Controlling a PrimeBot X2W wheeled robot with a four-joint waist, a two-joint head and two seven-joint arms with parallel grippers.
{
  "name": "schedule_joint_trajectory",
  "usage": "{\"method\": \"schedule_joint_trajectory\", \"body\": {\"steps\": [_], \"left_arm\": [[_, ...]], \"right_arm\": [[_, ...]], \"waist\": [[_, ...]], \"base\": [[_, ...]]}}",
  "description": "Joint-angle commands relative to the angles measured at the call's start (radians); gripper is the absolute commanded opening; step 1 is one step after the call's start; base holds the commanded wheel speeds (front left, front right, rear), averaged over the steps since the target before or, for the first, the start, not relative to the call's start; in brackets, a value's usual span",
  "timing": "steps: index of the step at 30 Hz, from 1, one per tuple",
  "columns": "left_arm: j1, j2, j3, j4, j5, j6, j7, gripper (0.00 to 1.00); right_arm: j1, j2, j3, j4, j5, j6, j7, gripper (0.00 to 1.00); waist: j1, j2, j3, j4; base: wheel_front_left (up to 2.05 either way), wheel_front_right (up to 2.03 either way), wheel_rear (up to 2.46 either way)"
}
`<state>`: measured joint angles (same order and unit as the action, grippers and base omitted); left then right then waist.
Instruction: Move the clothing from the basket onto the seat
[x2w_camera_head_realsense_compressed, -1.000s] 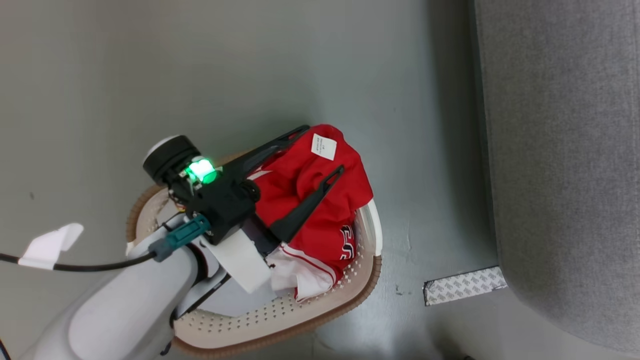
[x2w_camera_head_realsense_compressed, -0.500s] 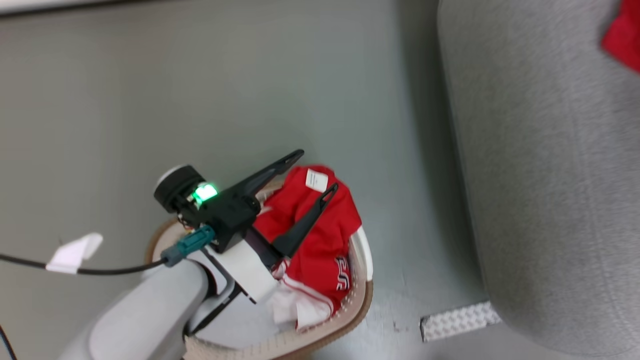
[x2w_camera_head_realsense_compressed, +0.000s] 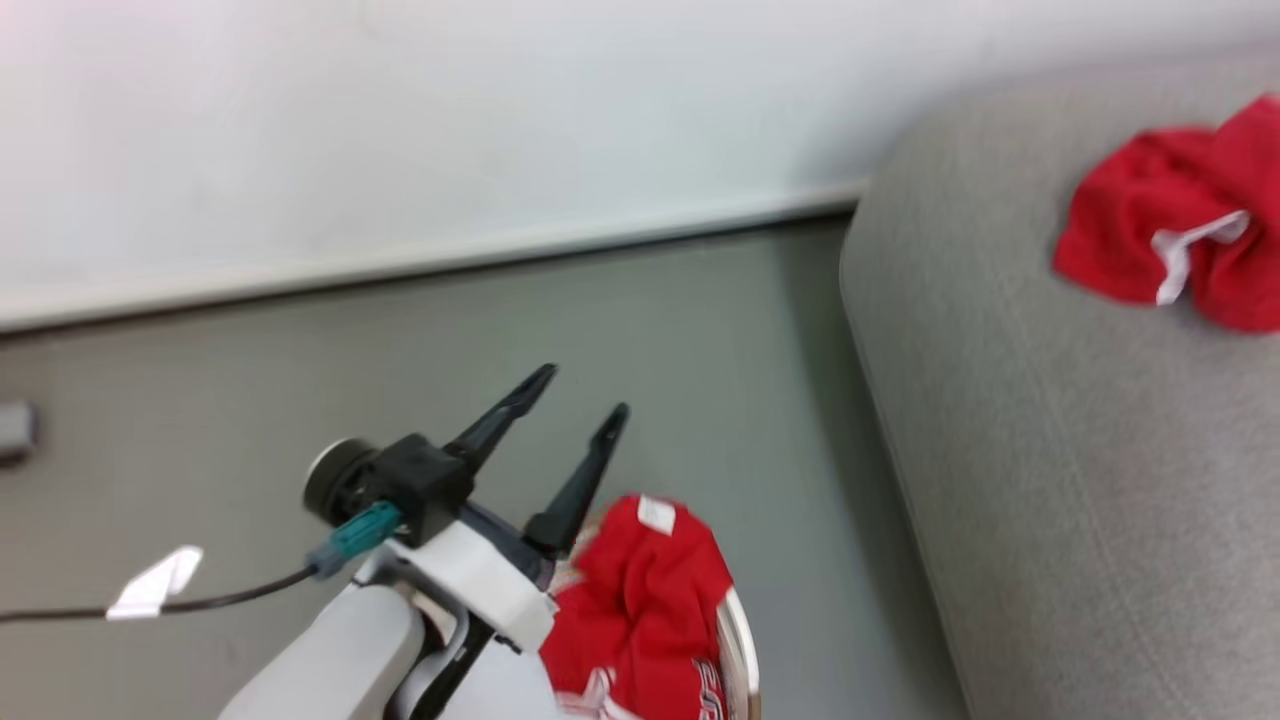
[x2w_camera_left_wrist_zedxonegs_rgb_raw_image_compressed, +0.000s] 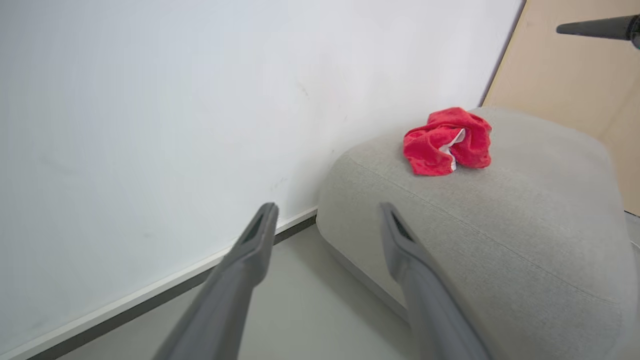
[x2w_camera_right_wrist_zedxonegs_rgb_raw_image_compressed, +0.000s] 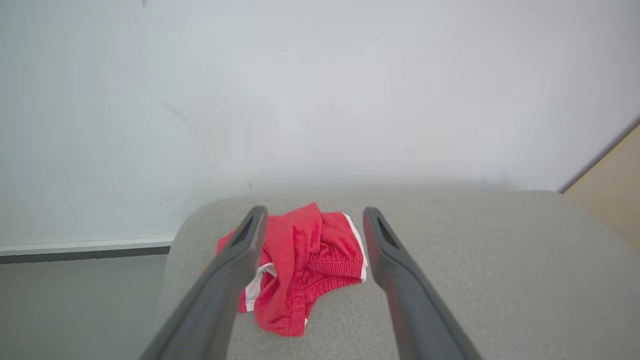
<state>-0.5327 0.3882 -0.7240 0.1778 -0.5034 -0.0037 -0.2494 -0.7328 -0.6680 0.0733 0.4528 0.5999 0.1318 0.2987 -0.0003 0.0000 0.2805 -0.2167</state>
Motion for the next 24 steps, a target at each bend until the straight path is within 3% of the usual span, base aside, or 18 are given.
{"method": "schedule_joint_trajectory", "body": {"steps": [1,8,13,18,21,24], "left_arm": [[0.027,-0.004,0.013,0.004,-0.011,0.016,-0.007,1.00],[0.100,0.009,0.111,0.015,-0.044,0.076,-0.015,1.00],[0.170,0.016,0.222,0.002,-0.045,0.128,-0.015,1.00],[0.265,-0.008,0.330,-0.028,-0.008,0.168,-0.015,1.00],[0.347,-0.046,0.413,-0.054,0.021,0.165,-0.015,1.00],[0.400,-0.081,0.476,-0.061,0.045,0.143,-0.015,1.00]], "right_arm": [[0.034,-0.009,0.010,-0.041,-0.013,-0.002,-0.026,1.00],[0.154,0.062,0.017,-0.269,-0.053,-0.002,-0.131,1.00],[0.259,0.176,0.018,-0.385,-0.067,-0.002,-0.212,1.00],[0.412,0.296,0.018,-0.434,-0.108,-0.002,-0.307,1.00],[0.539,0.390,-0.023,-0.409,-0.137,-0.002,-0.406,1.00],[0.629,0.436,-0.030,-0.365,-0.170,-0.002,-0.478,1.00]], "waist": [[0.0003,0.0000,-0.124,0.037],[0.0003,0.0000,-0.219,0.093],[0.0003,0.0000,-0.258,0.126],[0.0003,0.0000,-0.282,0.162],[0.0003,0.0000,-0.293,0.179],[0.0003,0.0000,-0.303,0.197]], "base": [[0.00,0.00,0.00],[0.00,0.00,0.00],[0.00,0.00,0.00],[0.00,0.00,0.00],[0.00,0.00,0.00],[0.00,0.00,0.00]]}}
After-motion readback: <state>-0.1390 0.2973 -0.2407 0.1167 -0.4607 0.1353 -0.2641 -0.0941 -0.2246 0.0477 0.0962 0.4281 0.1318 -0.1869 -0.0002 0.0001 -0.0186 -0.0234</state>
